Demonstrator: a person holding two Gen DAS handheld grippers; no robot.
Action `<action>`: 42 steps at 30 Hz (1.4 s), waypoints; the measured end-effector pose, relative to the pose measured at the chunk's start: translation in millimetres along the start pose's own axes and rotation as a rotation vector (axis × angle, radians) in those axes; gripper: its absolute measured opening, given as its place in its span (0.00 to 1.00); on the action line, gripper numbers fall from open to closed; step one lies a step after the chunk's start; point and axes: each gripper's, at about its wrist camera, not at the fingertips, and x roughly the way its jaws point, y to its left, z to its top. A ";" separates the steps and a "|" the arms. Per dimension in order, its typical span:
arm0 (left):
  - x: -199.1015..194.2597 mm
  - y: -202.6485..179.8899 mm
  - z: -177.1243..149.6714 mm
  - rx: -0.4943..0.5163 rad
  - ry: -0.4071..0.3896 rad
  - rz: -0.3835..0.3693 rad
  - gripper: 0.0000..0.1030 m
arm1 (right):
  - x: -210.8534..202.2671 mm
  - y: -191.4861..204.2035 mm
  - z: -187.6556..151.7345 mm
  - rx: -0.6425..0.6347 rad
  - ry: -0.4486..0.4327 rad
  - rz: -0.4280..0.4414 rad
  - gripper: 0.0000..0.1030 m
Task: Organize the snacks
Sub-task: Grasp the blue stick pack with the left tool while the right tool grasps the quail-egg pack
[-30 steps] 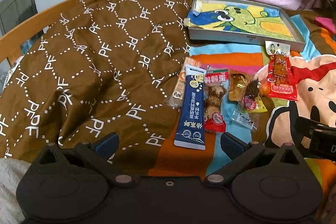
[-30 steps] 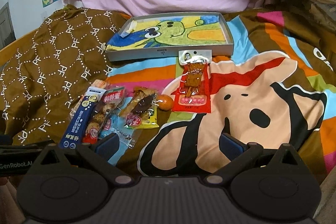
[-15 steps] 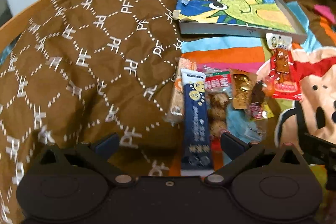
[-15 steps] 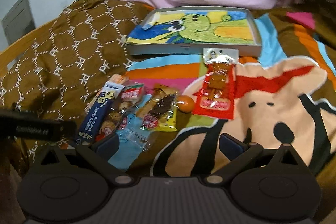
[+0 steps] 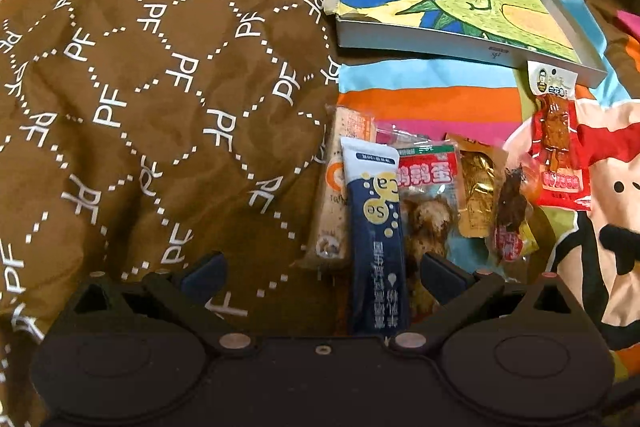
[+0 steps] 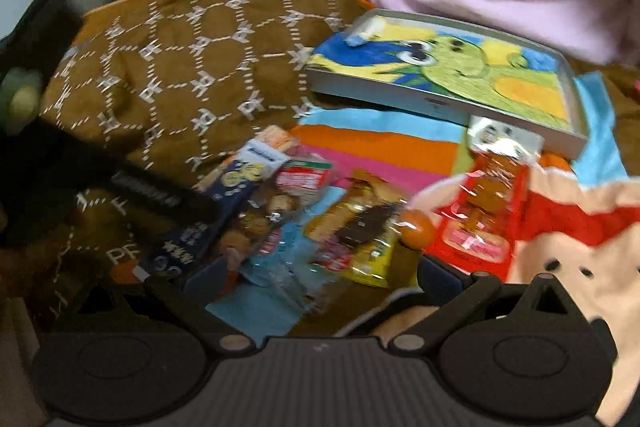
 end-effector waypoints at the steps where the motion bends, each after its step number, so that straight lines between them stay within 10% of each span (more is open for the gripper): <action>1: 1.7 1.1 1.9 -0.004 0.006 -0.005 0.99 | 1.7 4.5 -0.5 -0.023 -0.002 0.002 1.00; 12: 7.8 34.8 4.9 -0.237 0.081 -0.110 0.90 | 41.8 16.3 10.1 0.004 0.032 0.057 0.80; 35: 21.7 29.7 -1.8 -0.269 0.152 -0.219 0.40 | 64.7 24.6 14.4 0.078 0.071 0.128 0.57; 42: 28.4 30.6 -1.7 -0.272 0.171 -0.232 0.38 | 75.1 20.9 14.3 0.110 0.103 0.183 0.55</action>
